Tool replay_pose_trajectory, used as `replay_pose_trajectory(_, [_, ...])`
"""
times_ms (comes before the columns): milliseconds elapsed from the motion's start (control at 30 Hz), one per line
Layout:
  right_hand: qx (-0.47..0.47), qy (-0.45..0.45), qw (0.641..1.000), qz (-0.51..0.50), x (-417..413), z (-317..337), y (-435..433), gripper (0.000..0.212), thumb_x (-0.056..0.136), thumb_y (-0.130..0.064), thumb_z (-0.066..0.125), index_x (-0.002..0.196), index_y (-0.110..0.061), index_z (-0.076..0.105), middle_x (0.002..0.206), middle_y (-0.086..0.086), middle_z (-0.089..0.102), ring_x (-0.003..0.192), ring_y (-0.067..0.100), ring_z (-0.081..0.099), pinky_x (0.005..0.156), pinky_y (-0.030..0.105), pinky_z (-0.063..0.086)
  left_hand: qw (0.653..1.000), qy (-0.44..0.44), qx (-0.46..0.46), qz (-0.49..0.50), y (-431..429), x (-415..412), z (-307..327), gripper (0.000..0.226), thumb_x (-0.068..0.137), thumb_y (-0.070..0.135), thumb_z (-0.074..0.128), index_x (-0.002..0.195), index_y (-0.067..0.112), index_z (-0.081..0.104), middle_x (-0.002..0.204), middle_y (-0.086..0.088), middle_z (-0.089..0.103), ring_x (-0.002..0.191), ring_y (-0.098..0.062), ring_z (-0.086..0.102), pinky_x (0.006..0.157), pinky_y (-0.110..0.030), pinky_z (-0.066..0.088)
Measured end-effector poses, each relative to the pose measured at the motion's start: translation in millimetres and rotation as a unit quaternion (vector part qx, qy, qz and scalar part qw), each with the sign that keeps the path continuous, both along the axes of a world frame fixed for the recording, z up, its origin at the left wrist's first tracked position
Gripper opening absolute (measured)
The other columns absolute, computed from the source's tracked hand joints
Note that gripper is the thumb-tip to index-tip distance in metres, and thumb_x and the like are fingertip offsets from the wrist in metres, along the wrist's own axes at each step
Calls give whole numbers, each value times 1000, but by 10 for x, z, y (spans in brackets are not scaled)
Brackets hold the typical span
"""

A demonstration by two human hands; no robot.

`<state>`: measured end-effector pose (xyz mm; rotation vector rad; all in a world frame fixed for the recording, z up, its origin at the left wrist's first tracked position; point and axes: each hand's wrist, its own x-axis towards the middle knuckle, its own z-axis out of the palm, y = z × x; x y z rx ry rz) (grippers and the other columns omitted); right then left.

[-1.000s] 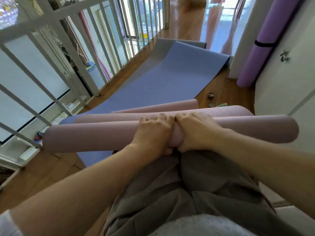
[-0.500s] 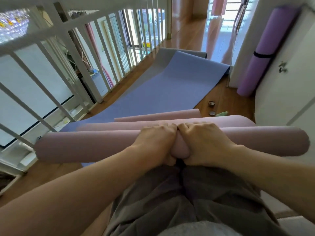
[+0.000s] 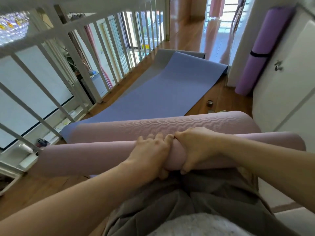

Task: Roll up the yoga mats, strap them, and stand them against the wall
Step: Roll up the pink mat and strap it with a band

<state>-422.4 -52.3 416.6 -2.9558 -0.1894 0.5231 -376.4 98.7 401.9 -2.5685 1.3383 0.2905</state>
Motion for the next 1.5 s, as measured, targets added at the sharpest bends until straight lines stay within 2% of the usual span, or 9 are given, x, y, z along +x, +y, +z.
replay_pose_trajectory(200, [-73, -232, 969, -31, -262, -307, 183, 78, 62, -56, 75, 125, -18, 52, 116, 0, 64, 100, 21, 61, 89, 34, 48, 994, 113, 2, -5, -145, 369, 134, 87, 66, 52, 79, 136, 23, 36, 130, 2, 52, 104, -14, 48, 89, -28, 37])
replay_pose_trajectory(400, [-25, -81, 996, -41, 75, -39, -3, 73, 56, -65, 75, 113, -24, 53, 103, -8, 64, 86, 15, 56, 72, 29, 44, 996, -46, -80, 9, -77, 121, -80, 84, 66, 55, 71, 135, 21, 35, 130, 0, 51, 115, -22, 52, 96, -40, 40])
replay_pose_trajectory(600, [-89, -230, 967, -61, -109, -316, 99, 72, 68, -51, 72, 127, -20, 45, 120, 1, 59, 106, 23, 58, 87, 34, 44, 993, 118, -31, -2, -289, 502, 67, 91, 51, 66, 70, 131, 27, 49, 126, 6, 58, 116, -20, 54, 99, -39, 44])
replay_pose_trajectory(767, [-26, -137, 988, -60, 159, -93, -33, 72, 61, -52, 76, 120, -23, 48, 112, -6, 61, 95, 15, 58, 73, 28, 43, 993, -95, -71, 16, -192, 252, -115, 92, 67, 56, 70, 141, 18, 31, 135, -1, 47, 118, -23, 51, 98, -39, 40])
replay_pose_trajectory(867, [-73, -221, 969, -84, 39, -322, 71, 77, 61, -44, 79, 126, -15, 50, 114, 4, 61, 101, 26, 60, 87, 38, 46, 998, -12, -55, 18, -266, 443, 18, 86, 65, 58, 73, 134, 21, 39, 127, 1, 52, 111, -21, 54, 93, -36, 44])
replay_pose_trajectory(967, [-97, -283, 950, -89, 33, -462, 28, 80, 47, -43, 85, 115, -8, 61, 99, 12, 68, 84, 33, 66, 77, 42, 52, 998, 42, -28, 34, -394, 547, 104, 79, 64, 59, 75, 128, 24, 45, 121, 3, 57, 108, -20, 54, 92, -36, 45])
replay_pose_trajectory(1167, [-113, -279, 951, -78, 75, -471, 16, 71, 44, -43, 84, 103, -9, 65, 90, 11, 69, 77, 30, 65, 71, 37, 53, 983, -154, -101, 15, -152, 242, -219, 85, 71, 57, 66, 139, 18, 32, 136, -3, 46, 116, -24, 50, 94, -37, 35])
replay_pose_trajectory(1333, [-81, -220, 971, -42, 72, -130, 16, 65, 69, -51, 68, 122, -19, 50, 114, -2, 62, 100, 19, 60, 88, 33, 47, 990, -76, -116, 30, -224, 278, 43, 79, 71, 51, 69, 134, 18, 36, 128, -1, 51, 115, -22, 52, 96, -38, 37])
replay_pose_trajectory(1500, [-21, -130, 991, 9, -283, 105, 96, 59, 66, -57, 68, 112, -26, 49, 100, -12, 59, 84, 9, 57, 73, 26, 48, 996, 26, -85, 19, -49, -17, 133, 80, 68, 55, 72, 133, 24, 37, 129, 4, 51, 115, -18, 53, 94, -37, 40])
